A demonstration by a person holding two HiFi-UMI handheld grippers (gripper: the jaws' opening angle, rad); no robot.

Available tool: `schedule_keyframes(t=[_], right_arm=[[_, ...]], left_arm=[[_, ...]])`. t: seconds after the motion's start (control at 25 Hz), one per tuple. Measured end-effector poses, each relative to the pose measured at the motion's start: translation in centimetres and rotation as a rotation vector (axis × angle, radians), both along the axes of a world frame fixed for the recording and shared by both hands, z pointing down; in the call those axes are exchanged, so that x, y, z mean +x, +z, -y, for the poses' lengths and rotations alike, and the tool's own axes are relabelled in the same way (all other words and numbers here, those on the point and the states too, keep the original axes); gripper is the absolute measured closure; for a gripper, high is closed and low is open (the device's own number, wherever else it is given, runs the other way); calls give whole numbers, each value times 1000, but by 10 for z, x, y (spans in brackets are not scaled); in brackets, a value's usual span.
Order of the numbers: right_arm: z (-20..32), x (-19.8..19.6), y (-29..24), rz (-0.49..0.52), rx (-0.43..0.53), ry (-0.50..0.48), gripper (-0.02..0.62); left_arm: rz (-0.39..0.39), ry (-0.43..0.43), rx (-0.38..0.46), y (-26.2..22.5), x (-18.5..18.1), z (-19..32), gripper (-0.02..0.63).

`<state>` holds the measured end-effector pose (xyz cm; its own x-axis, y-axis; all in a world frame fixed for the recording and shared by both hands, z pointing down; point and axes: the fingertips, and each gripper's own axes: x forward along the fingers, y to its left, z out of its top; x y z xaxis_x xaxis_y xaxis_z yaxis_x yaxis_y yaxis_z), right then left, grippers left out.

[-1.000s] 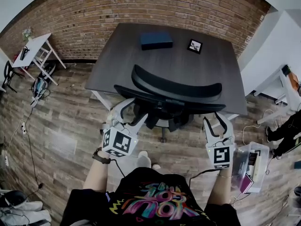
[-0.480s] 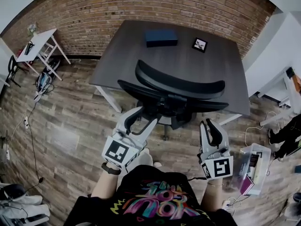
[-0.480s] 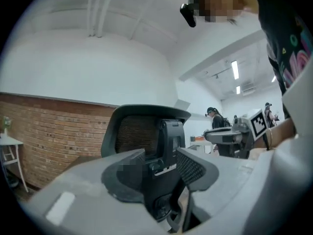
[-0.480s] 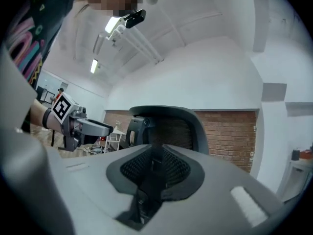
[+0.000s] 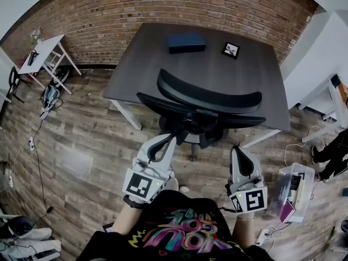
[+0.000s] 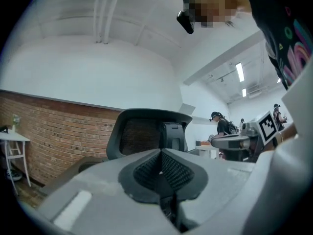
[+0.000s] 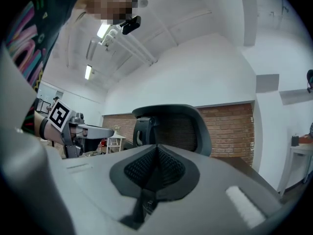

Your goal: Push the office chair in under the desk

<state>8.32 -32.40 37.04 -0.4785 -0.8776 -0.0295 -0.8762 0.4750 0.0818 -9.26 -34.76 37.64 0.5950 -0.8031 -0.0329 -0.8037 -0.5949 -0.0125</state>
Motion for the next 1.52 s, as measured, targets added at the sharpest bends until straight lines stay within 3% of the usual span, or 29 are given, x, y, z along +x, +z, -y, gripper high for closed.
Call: schedule_keyframes(t=[0.36,0.64,0.8,1.52], right_arm=[[0,-2,13,50,-59,10,595],[1,-7,16,26,-63,28,595],[2,-10,16,10,-56,31,595],[17,-25,20,7,-62,34,595]], left_arm=[[-4,31,-69,18,1,-3,606],[8,45,-71,21,-9,0,605],[-16,32,-111,22,-11,2,605],[-14,31,-116,28,-26,15,606]])
